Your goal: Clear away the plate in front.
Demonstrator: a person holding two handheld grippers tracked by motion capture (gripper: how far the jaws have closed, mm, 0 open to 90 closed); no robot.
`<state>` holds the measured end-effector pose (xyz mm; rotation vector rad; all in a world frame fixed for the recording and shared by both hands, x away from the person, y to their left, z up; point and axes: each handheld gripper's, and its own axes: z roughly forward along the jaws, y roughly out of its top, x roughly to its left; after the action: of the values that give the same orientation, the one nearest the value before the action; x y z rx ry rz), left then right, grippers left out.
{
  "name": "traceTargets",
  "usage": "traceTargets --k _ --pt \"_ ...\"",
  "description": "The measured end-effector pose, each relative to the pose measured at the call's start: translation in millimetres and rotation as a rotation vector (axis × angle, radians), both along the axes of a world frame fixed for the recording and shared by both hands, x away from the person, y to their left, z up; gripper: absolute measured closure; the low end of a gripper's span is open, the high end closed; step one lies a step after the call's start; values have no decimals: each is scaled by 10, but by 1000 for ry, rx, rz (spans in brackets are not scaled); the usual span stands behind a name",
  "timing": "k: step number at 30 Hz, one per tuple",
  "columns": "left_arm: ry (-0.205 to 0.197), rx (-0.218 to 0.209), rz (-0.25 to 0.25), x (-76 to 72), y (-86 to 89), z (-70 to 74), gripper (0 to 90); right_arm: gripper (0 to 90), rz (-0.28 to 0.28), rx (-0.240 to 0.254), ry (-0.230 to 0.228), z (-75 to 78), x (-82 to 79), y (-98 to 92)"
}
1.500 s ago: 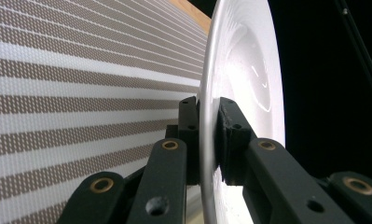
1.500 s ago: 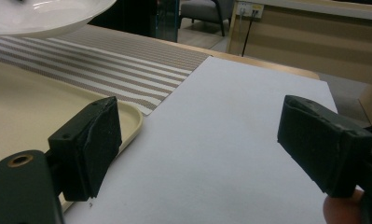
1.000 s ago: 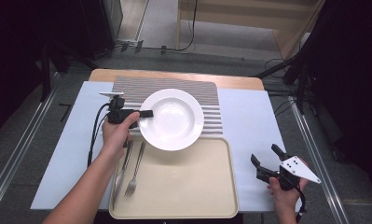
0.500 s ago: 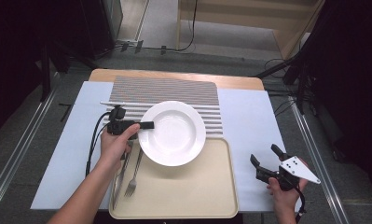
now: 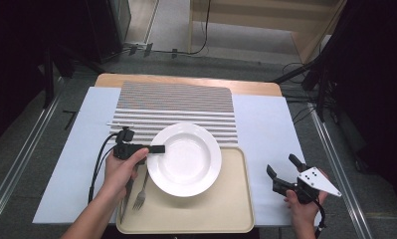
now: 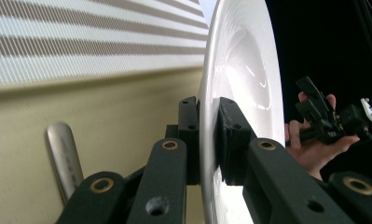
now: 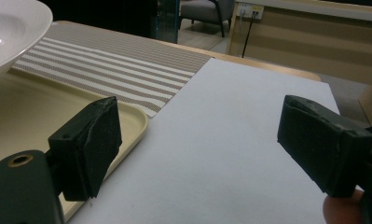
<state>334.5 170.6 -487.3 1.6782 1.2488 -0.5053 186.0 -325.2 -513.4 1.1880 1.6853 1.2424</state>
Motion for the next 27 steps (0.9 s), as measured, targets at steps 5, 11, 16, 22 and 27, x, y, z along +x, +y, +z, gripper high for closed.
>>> traceTargets --k 5,11,16,22,27 --pt "7 7 -19 -116 12 -40 800 139 2 0 0 4 -5 7" --pt "20 13 -41 -225 -4 -106 800 139 1 -2 -1 6 -11 6" --pt "37 32 -61 -282 -41 -181 800 139 -1 -2 0 8 -12 13" --pt "60 34 -82 -324 -60 -237 799 139 -1 -3 1 3 -8 17" --pt "74 61 -92 -309 -82 -279 799 139 0 -3 2 -2 -1 19"
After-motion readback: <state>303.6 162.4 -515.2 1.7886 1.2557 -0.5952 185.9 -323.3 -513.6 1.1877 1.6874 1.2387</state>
